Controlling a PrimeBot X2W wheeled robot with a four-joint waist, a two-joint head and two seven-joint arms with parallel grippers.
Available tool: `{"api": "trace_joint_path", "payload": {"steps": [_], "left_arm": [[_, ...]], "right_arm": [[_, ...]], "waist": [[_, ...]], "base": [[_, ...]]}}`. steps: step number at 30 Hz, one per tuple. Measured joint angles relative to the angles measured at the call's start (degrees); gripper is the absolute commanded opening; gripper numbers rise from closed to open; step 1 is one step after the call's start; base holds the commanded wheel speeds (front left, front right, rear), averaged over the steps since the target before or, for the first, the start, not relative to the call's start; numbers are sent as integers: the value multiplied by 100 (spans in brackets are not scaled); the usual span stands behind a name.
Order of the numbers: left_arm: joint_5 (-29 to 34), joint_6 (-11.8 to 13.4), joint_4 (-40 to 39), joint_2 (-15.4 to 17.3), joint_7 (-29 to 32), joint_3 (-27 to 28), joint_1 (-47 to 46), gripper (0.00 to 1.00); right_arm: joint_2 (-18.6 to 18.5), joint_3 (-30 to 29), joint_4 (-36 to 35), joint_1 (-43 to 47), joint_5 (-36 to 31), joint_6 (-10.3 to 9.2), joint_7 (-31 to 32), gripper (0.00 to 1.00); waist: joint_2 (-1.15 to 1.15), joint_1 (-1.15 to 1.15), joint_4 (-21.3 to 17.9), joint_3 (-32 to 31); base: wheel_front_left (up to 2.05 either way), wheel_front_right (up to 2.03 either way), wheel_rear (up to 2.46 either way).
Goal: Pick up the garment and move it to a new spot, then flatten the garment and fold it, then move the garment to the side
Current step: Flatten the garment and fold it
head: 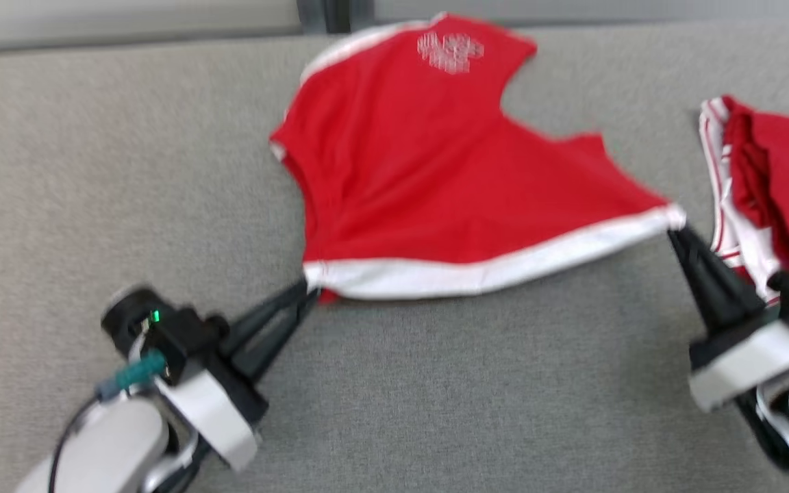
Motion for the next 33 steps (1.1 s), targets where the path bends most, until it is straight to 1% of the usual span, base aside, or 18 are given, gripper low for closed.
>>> {"api": "trace_joint_path", "payload": {"steps": [6, 9, 13, 16, 17, 21, 24, 28, 29, 33], "left_arm": [[113, 1, 110, -263, 0, 175, 1283, 0], [170, 0, 135, -287, 0, 122, 1708, 0], [235, 0, 131, -207, -1, -155, 1963, 0], [112, 0, 114, -89, 0, -245, 2079, 0], [112, 0, 114, -89, 0, -245, 2079, 0], [-119, 0, 82, -13, 94, -367, 2106, 0], [-344, 0, 22, -56, 236, -525, 2015, 0], [-876, 0, -15, -280, 358, -538, 1746, 0], [-1091, 1, -2, -365, 371, -489, 1691, 0], [-1611, 0, 136, -687, 542, -442, 1300, 0]], "right_arm": [[-76, -60, -208, 1291, 21, 0, 0, 0], [-163, -104, -356, 1864, 10, 0, 0, 0], [-230, -333, -637, 2634, 46, 0, 0, 0], [-253, -492, -893, 3045, 44, 0, 79, 0], [-253, -492, -893, 3045, 44, 0, 79, 0], [-271, -717, -1250, 3222, 35, 0, 391, 0], [-248, -837, -1330, 3215, 47, 0, 754, 0], [-97, -943, -1296, 2959, 238, 0, 1301, 0], [-94, -944, -1283, 2828, 253, 0, 1415, 0], [-114, -959, -1039, 2177, 304, 0, 1798, 0]], "waist": [[0, 0, 31, -857], [0, -1, 61, -1253], [0, 0, 173, -1652], [0, -1, 280, -1833], [0, -1, 280, -1833], [0, -1, 370, -1922], [0, -1, 412, -1874], [0, -1, 494, -1730], [0, -1, 517, -1680], [0, -1, 618, -1423]], "base": [[0, 0, 0], [0, 0, 0], [0, 0, 0], [0, 0, 0], [0, 0, 0], [0, 0, 0], [0, 0, 0], [0, 0, 0], [0, 0, 0], [0, 0, 0]]}}
